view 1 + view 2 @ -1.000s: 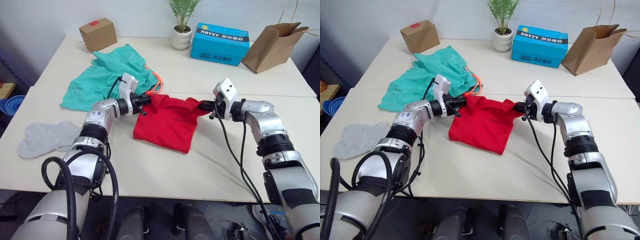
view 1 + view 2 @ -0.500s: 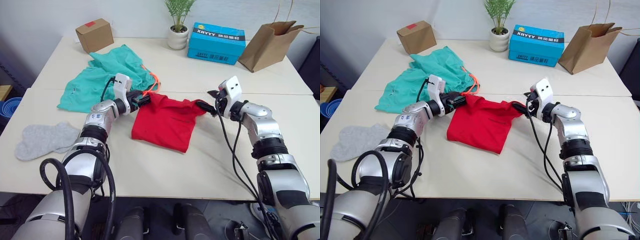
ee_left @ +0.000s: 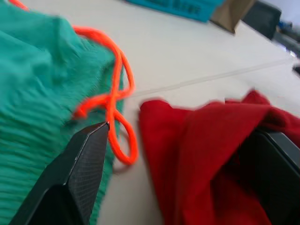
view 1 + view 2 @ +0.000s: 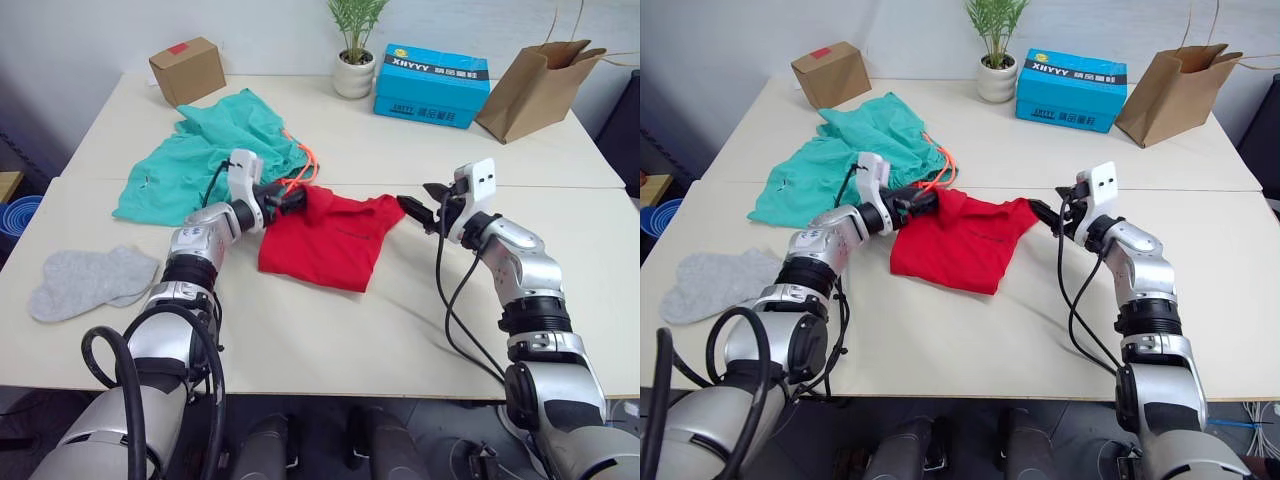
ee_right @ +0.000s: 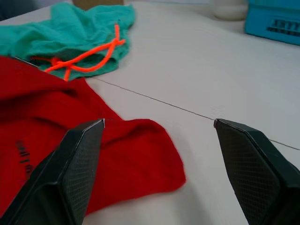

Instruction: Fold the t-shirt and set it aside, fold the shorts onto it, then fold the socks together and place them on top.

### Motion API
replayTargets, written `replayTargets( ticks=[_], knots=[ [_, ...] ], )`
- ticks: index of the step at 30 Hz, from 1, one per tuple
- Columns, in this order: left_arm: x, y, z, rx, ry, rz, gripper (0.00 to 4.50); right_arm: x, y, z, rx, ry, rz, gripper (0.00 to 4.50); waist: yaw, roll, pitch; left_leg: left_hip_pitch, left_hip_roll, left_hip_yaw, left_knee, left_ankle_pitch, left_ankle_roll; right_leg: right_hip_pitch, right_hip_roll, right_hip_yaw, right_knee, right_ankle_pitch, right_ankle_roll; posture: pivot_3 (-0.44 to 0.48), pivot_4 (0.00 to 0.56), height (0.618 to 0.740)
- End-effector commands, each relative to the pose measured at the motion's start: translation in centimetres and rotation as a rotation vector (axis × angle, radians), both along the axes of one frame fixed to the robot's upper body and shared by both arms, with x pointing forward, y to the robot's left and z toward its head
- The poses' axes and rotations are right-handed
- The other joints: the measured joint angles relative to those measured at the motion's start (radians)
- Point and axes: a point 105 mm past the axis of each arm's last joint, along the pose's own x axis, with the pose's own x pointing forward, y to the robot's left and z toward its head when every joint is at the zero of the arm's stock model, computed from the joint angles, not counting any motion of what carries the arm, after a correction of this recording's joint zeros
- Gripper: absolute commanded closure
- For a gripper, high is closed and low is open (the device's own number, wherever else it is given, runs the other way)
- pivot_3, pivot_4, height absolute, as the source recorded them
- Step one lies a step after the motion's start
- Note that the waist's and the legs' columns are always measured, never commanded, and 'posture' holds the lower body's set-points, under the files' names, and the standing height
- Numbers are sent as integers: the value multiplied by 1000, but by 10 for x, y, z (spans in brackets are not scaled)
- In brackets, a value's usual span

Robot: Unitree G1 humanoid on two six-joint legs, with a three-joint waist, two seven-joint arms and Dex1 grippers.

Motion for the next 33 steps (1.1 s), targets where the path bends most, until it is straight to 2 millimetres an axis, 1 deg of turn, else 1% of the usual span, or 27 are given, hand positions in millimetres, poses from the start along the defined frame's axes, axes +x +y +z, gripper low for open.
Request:
replayTargets(
  ticks=[1, 5, 7, 12, 16, 18, 21, 23, 25, 27, 29, 31, 33],
  knots=[
    [-1, -1, 8, 45, -44, -26, 77, -12, 9, 9, -27, -40, 57, 701, 1, 0, 0, 0, 0, 0, 0, 0, 0, 0, 0, 0, 0, 0, 0, 0, 150, 740],
    [3, 4, 8, 89, -51, 6, 77, -22, 12, 3, -49, -27, 74, 701, 2, 0, 0, 0, 0, 0, 0, 0, 0, 0, -1, 0, 0, 0, 0, 0, 150, 740],
    [4, 9, 13, 165, -78, 7, 77, -28, 11, -3, -78, -10, 77, 701, 3, 0, 0, 0, -1, -1, 0, 0, 0, 0, -2, 0, 0, 0, 0, 0, 150, 740],
    [-4, 18, 23, 341, -166, -87, 77, -40, 7, -12, -126, 17, 83, 701, 2, 0, 0, 0, -1, -1, 0, 0, 0, 0, -2, 0, 0, 0, 0, 0, 150, 740],
    [-9, 23, 27, 398, -190, -142, 77, -47, 5, -17, -149, 35, 86, 701, 3, 0, 0, 0, -1, -1, 0, 0, 0, -1, -2, 0, 0, 0, 0, 0, 150, 740],
    [-12, 26, 26, 441, -207, -174, 77, -52, 6, -13, -149, 8, 101, 701, 3, 0, 0, 0, -1, -1, 0, 0, 0, -1, -2, 0, 0, 0, 0, 0, 150, 740],
    [-22, 25, 33, 452, -289, -270, 77, -75, 23, -1, -164, -89, 255, 701, 3, 0, 0, 0, -1, -1, 0, 0, 0, -1, -2, 0, 0, 0, 0, 0, 150, 740],
    [-34, 29, 37, 476, -359, -337, 77, -93, 37, -3, -241, -126, 372, 701, 0, 0, 0, 0, -1, 0, -1, 0, 0, -1, -1, 0, 0, 0, 0, 0, 150, 740],
    [-57, 33, 38, 454, -411, -453, 77, -105, 49, -8, -315, -141, 447, 701, -3, 0, 0, 0, -1, 0, -1, 0, 0, -1, -2, 0, 0, 0, 0, 0, 150, 740],
    [-84, 44, 34, 441, -431, -570, 77, -113, 62, -15, -362, -149, 487, 701, -7, 0, 0, 0, 0, 0, -1, 0, 0, -1, -1, 1, 0, 0, 0, 0, 150, 740],
    [-97, 54, 28, 462, -462, -593, 77, -116, 71, -21, -393, -153, 501, 701, -3, 0, 0, 1, 1, 0, -1, 1, -1, -1, -1, 0, 1, 0, -1, 0, 150, 740],
    [-105, 60, 12, 556, -463, -612, 77, -113, 78, -27, -406, -165, 474, 701, 1, 0, 0, 1, 1, 0, 0, 1, -1, -1, -1, 0, 1, 0, -1, 0, 150, 740],
    [-109, 60, -1, 623, -467, -643, 77, -109, 83, -34, -421, -168, 451, 701, 10, -1, -1, 1, 0, -1, 1, 1, -1, -1, -3, 0, 0, 0, -1, 0, 150, 740]
  ],
)
